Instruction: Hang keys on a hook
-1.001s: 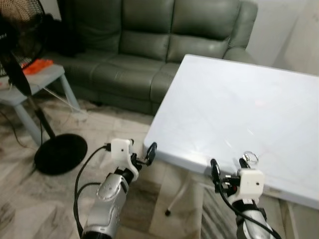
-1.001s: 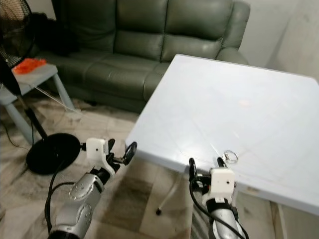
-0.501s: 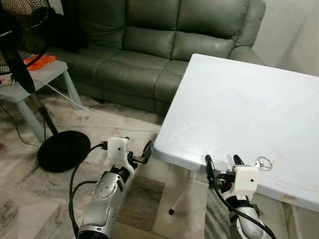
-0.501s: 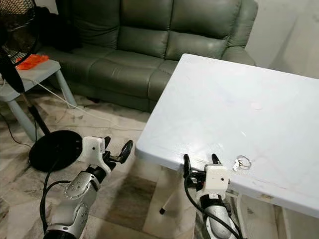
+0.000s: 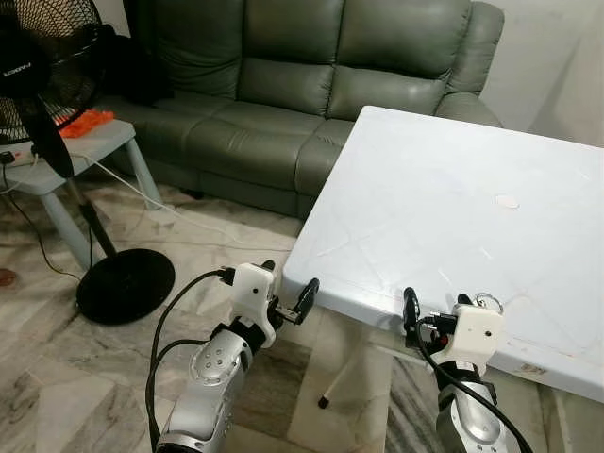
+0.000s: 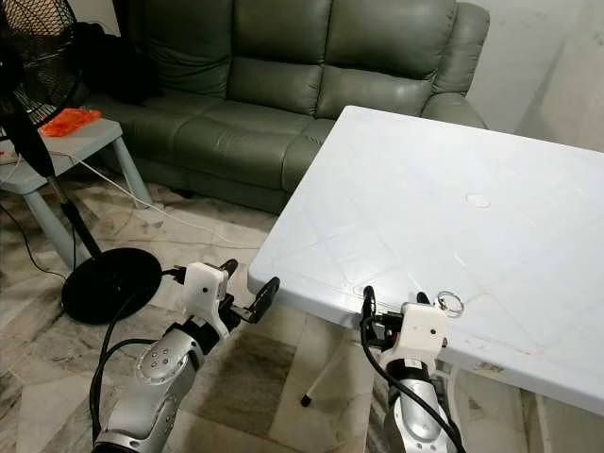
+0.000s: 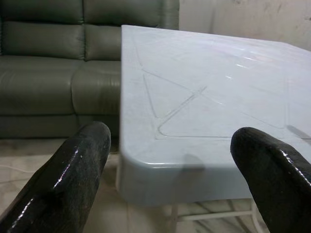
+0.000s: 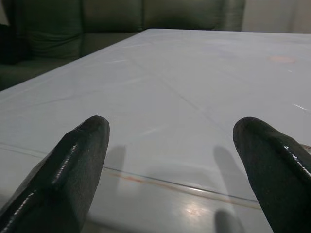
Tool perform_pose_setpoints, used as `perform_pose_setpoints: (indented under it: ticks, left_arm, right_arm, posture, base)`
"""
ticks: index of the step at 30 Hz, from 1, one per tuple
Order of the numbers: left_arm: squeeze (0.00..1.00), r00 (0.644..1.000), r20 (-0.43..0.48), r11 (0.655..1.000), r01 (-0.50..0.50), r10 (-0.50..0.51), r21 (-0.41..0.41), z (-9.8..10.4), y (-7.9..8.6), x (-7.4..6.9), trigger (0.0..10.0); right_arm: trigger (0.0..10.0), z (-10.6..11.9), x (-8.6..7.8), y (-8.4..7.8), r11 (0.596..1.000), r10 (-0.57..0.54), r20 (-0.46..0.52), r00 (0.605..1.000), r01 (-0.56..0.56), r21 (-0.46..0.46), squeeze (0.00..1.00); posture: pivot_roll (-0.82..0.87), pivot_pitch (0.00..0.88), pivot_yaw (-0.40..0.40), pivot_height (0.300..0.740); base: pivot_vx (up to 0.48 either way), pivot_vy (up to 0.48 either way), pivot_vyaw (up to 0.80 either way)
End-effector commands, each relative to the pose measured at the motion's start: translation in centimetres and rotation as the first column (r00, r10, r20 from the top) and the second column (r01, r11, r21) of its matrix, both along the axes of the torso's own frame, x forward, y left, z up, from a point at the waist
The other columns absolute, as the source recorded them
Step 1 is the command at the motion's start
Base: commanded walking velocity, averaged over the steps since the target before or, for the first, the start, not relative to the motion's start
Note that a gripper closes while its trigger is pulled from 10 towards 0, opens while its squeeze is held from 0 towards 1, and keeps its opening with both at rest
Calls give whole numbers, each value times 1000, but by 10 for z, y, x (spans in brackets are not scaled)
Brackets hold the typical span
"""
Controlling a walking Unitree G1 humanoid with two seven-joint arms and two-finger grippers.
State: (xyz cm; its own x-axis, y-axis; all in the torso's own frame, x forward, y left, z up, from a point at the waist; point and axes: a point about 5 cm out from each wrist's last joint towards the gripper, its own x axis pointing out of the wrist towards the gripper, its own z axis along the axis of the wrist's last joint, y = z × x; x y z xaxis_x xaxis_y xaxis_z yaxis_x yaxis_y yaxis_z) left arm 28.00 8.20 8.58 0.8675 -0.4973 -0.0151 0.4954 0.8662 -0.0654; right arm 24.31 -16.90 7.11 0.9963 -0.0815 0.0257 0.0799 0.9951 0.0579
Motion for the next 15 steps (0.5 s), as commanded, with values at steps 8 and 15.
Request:
perform_pose_setpoints:
  ticks: [8, 15]
  left_arm:
    - [0, 999, 43, 1000, 17, -17, 9, 8, -1, 0, 10000]
    - [0, 998, 56, 999, 25, -26, 21, 9, -3, -1, 10000]
  right_arm:
    - [10000, 0, 1, 3, 998, 43, -18, 999, -42, 45, 0]
    - [10000, 0, 1, 3, 998, 52, -19, 998, -51, 44, 0]
  posture:
    - [-38, 19, -45, 714]
    - [-38, 26, -47, 714]
  base:
    - [0, 0, -405]
    - [0, 0, -760]
